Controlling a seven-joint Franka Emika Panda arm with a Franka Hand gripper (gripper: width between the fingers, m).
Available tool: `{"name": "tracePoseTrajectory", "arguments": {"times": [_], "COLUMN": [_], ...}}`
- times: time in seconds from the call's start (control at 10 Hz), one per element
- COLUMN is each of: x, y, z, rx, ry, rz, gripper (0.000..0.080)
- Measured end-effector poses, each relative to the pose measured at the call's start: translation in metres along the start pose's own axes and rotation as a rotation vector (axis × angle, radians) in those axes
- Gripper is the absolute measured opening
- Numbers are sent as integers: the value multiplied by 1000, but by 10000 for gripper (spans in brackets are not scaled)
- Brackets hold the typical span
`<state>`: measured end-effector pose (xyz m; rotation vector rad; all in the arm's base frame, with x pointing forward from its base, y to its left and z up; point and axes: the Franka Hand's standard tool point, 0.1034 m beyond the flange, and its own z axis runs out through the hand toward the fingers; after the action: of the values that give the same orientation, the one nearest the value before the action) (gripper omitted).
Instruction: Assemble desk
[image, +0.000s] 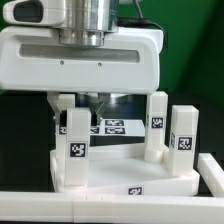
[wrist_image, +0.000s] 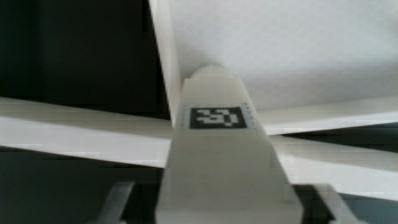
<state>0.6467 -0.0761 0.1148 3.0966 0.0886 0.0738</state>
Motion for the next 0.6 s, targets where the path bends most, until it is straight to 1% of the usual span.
{"name": "tracePoseTrajectory", "arguments": {"times": [0.2, 0.4, 0.6], "x": [0, -1, 0], "y": [0, 2, 2], "z": [0, 1, 2], "rx": [3, 12, 11], "ry": [0, 1, 12], "rz": [37, 258, 481], "gripper": [289, 289, 290]}}
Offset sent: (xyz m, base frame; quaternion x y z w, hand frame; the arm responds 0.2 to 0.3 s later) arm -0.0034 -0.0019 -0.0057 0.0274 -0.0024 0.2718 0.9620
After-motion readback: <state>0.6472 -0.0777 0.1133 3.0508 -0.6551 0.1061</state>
